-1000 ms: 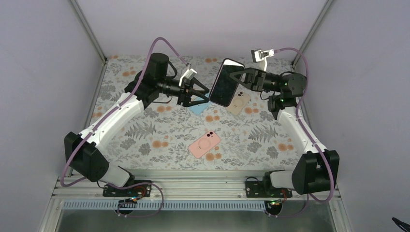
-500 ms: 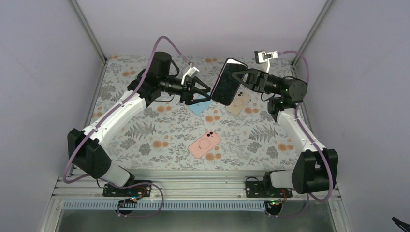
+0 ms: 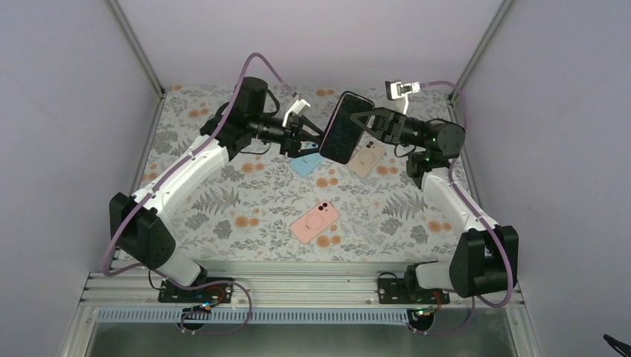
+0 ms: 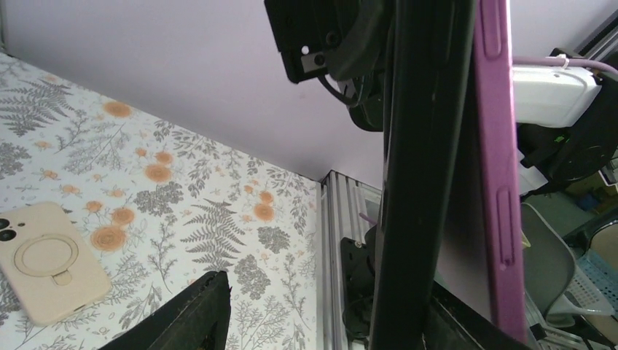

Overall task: Take the phone out of the phone case
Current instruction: Remove the phone case from the phone.

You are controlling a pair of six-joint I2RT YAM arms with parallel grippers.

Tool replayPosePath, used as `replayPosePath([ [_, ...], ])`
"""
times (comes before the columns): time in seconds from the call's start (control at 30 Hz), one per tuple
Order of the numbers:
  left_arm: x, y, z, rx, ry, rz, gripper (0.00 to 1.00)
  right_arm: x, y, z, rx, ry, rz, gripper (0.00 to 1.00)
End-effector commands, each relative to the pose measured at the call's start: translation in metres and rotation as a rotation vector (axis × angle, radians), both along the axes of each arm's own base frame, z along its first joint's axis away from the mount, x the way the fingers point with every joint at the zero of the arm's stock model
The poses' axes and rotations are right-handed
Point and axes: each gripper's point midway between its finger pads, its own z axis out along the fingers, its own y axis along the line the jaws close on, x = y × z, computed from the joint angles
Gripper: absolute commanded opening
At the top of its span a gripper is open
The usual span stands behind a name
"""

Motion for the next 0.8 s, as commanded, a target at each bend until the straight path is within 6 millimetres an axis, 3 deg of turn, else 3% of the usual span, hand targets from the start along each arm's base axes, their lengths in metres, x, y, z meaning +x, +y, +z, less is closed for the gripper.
replayPosePath([
  [0.0,0.047,0.003,0.004,0.012,-0.062,0.169,0.58,-0.047,0.025,-0.004,-0.066,-0.034,0.176,0.03],
  [0.37,0.029,0.005,0.039,-0.039,-0.164,0.080,0.57,-0.039,0.041,-0.031,-0.171,-0.059,0.193,0.04],
  [0.77,0.002,0.001,0.043,-0.094,-0.127,-0.049,0.50,-0.036,0.058,-0.051,-0.224,-0.057,0.245,0.04],
])
